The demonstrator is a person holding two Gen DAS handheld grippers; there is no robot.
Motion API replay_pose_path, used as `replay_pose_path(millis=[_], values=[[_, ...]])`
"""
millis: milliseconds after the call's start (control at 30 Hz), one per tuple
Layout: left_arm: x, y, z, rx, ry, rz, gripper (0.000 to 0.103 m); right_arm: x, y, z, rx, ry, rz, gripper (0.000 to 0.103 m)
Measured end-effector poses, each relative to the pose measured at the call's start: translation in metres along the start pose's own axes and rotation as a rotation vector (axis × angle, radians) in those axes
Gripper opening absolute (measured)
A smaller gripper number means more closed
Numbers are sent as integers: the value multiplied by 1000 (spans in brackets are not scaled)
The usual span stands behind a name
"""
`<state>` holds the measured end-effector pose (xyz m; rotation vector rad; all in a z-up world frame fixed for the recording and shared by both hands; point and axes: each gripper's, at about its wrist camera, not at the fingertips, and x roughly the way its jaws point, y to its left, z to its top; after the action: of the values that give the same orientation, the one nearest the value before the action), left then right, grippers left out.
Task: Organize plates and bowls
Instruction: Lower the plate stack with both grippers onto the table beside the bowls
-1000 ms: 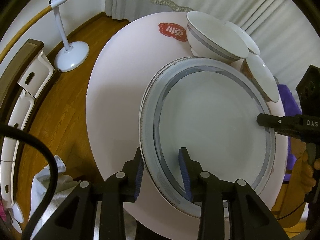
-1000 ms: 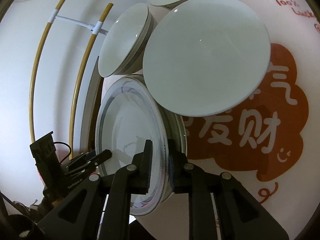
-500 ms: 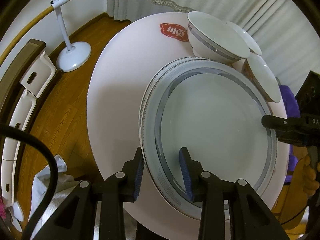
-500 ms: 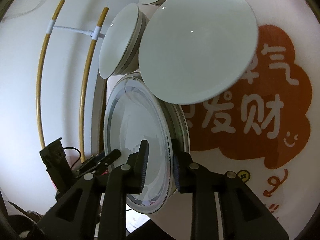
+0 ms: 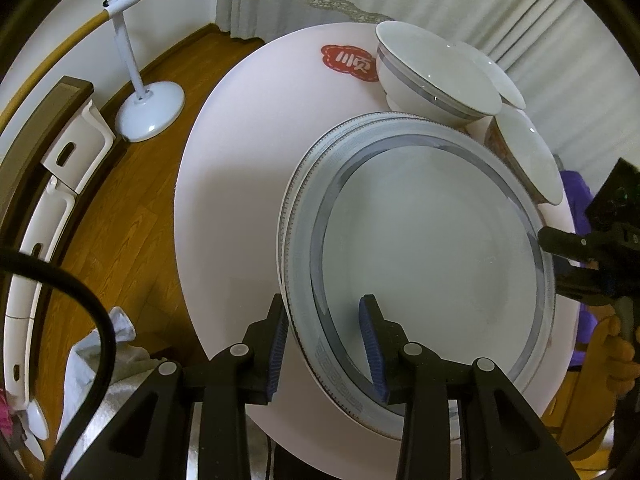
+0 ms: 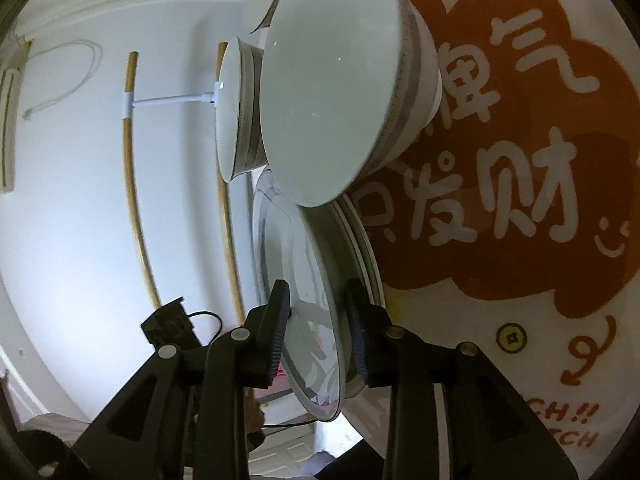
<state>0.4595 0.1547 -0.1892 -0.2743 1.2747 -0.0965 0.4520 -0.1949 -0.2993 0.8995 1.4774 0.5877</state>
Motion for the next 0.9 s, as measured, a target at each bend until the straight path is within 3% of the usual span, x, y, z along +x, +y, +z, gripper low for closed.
replay_pose_path(millis=[167, 233, 767, 833, 900], values=[[-4, -5, -4, -2, 6, 24, 32, 7, 35, -8, -126, -42, -198, 32], [-5, -6, -5, -4, 5, 29, 32, 11, 41, -8, -159, -45, -234, 32], [-50, -17, -43, -35, -43, -2, 29, 20, 44, 0, -205, -24, -231, 31], [-67, -27, -51, 13, -111, -29, 29, 22, 45, -1, -204, -23, -227, 31], [-75, -43, -58, 87, -141, 6, 32, 20, 41, 0, -186, -20, -210, 31]])
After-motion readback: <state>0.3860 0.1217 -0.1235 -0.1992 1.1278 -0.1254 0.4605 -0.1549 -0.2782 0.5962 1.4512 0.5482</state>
